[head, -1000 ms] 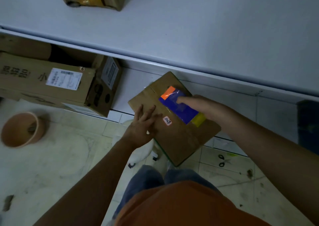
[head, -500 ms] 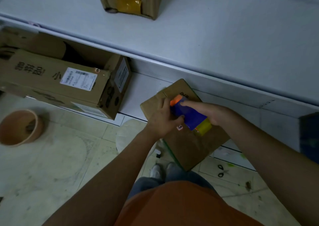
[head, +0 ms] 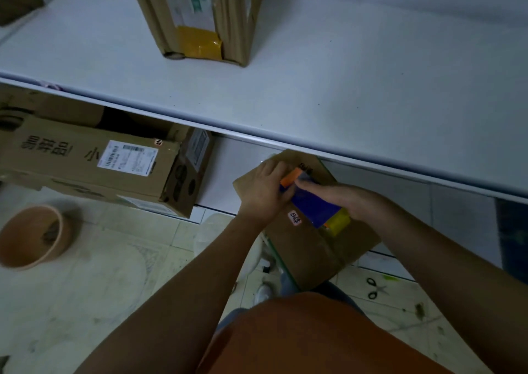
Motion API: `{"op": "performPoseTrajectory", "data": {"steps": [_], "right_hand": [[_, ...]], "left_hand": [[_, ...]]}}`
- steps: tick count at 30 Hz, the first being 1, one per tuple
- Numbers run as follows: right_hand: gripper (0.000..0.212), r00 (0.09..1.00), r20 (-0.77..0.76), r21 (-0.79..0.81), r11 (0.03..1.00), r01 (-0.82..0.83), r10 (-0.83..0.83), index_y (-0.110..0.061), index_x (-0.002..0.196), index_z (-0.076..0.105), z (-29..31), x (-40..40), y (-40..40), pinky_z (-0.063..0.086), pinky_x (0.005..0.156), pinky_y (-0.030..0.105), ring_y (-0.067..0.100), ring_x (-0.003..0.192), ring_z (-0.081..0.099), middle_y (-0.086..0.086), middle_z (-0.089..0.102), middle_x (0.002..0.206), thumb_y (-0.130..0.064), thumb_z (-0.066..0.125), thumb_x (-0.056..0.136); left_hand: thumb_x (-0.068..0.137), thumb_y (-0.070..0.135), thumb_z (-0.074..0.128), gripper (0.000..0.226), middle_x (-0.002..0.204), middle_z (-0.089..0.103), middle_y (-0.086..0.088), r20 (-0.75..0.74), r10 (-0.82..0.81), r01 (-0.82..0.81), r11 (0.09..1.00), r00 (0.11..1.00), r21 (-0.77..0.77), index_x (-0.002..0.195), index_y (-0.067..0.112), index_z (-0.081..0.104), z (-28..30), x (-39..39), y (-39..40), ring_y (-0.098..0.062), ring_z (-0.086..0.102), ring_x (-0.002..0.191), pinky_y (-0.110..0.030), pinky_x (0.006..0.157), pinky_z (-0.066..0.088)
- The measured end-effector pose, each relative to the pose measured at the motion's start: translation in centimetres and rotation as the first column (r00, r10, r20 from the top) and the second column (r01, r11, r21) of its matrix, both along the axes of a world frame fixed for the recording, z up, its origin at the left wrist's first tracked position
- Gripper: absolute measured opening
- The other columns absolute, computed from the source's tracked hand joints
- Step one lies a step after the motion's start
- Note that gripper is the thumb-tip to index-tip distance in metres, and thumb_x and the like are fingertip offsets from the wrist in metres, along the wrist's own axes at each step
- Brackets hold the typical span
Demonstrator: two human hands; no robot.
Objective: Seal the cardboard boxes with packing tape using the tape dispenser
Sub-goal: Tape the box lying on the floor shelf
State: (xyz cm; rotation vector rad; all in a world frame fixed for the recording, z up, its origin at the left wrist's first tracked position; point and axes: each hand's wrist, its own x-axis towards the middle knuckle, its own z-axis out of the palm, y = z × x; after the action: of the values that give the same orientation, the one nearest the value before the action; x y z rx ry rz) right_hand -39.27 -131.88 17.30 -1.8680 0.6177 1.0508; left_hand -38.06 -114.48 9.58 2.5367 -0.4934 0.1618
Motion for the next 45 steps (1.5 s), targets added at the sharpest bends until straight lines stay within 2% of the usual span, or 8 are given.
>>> {"op": "performPoseTrajectory", "data": {"steps": [5, 12, 18, 22, 28, 34, 38, 45], "right_hand": [[0.07, 0.999, 0.029, 0.024, 0.999, -0.044, 0.044, -0.027, 0.138, 0.049, 1.1, 0.2, -0.1, 0.044, 0.063, 0.025, 0.014, 0.086, 0.061, 0.005, 0.064, 0.116, -0.074, 0.046, 0.085], [0.127, 0.999, 0.016, -0.032, 0.999, -0.036, 0.037, -0.025, 0.128, 0.058, 0.3, -0.7, -1.1, 0.041, 0.108, 0.047, 0.027, 0.119, 0.058, 0.01, 0.061, 0.13, -0.107, 0.036, 0.033], [0.084, 0.996, 0.092, 0.003, 1.0, 0.013, -0.013, -0.017, 0.105, 0.068, 0.3, -3.1, -2.4, 0.052, 0.093, 0.038, 0.024, 0.093, 0.07, 0.007, 0.074, 0.098, -0.089, 0.048, 0.066], [0.046, 0.984, 0.168, 0.049, 0.997, 0.055, -0.063, -0.015, 0.096, 0.07, 0.1, -4.4, -3.3, 0.053, 0.08, 0.033, 0.021, 0.082, 0.071, 0.007, 0.075, 0.089, -0.059, 0.062, 0.086], [0.045, 0.966, 0.213, 0.043, 0.989, 0.14, -0.146, -0.014, 0.098, 0.069, 0.2, -4.9, -3.6, 0.052, 0.069, 0.027, 0.019, 0.081, 0.071, 0.006, 0.074, 0.089, -0.057, 0.063, 0.086], [0.047, 0.93, 0.064, 0.223, 0.913, 0.341, -0.362, -0.01, 0.11, 0.068, 0.0, -4.4, -4.4, 0.05, 0.065, 0.029, 0.018, 0.07, 0.067, 0.007, 0.074, 0.085, -0.049, 0.068, 0.085], [0.047, 0.986, 0.139, -0.027, 0.995, 0.1, -0.095, -0.013, 0.097, 0.066, -0.9, -4.3, -2.5, 0.048, 0.066, 0.027, 0.019, 0.079, 0.068, 0.007, 0.072, 0.089, -0.058, 0.059, 0.088], [0.043, 0.986, 0.165, -0.094, 0.995, 0.03, -0.015, -0.018, 0.088, 0.061, -3.0, -3.8, -0.2, 0.049, 0.069, 0.027, 0.014, 0.078, 0.062, 0.003, 0.064, 0.089, -0.061, 0.056, 0.09]], "left_hand": [[0.086, 0.033, 0.066, 0.021, 0.106, 0.066, 0.002, 0.099, -0.112, 0.116, 0.993, 0.989, -0.038, 0.105, 0.024, 0.066, -0.4, 0.7, -0.8, -0.018, 0.061, 0.094, -0.038, 0.076, 0.051], [0.096, 0.045, 0.053, 0.02, 0.096, 0.066, 0.008, -0.051, 0.047, -0.056, 0.98, 0.998, -0.189, 0.098, 0.028, 0.065, 0.6, 0.7, -1.4, -0.013, 0.063, 0.084, -0.036, 0.07, 0.054], [0.093, 0.021, 0.065, 0.015, 0.081, 0.073, 0.004, -0.39, 0.151, -0.366, 0.736, 0.909, -0.57, 0.081, 0.024, 0.073, 1.2, 2.9, 1.2, -0.017, 0.069, 0.083, -0.036, 0.078, 0.056], [0.092, 0.024, 0.068, 0.011, 0.087, 0.077, -0.001, -0.555, 0.131, -0.504, 0.62, 0.821, -0.601, 0.086, 0.022, 0.078, 0.5, 3.2, 2.2, -0.023, 0.072, 0.091, -0.041, 0.09, 0.057], [0.1, 0.024, 0.058, 0.018, 0.102, 0.075, -0.013, -0.793, -0.077, -0.707, 0.408, 0.604, -0.578, 0.1, 0.016, 0.074, 0.2, 1.3, 2.4, -0.029, 0.073, 0.093, -0.042, 0.083, 0.059], [0.102, 0.025, 0.052, 0.024, 0.107, 0.073, -0.014, -0.803, -0.122, -0.687, 0.454, 0.583, -0.568, 0.11, 0.015, 0.073, 1.2, 3.0, 2.2, -0.037, 0.069, 0.104, -0.044, 0.082, 0.058], [0.097, 0.011, 0.06, 0.015, 0.105, 0.072, -0.01, -0.75, -0.07, -0.612, 0.532, 0.658, -0.586, 0.09, 0.013, 0.073, 1.8, 4.9, 2.3, -0.033, 0.069, 0.104, -0.029, 0.071, 0.059], [0.093, 0.001, 0.064, 0.013, 0.096, 0.073, -0.005, -0.672, -0.051, -0.483, 0.655, 0.739, -0.581, 0.093, 0.008, 0.074, 2.2, 6.4, 2.0, -0.017, 0.069, 0.096, -0.022, 0.072, 0.058]]}}
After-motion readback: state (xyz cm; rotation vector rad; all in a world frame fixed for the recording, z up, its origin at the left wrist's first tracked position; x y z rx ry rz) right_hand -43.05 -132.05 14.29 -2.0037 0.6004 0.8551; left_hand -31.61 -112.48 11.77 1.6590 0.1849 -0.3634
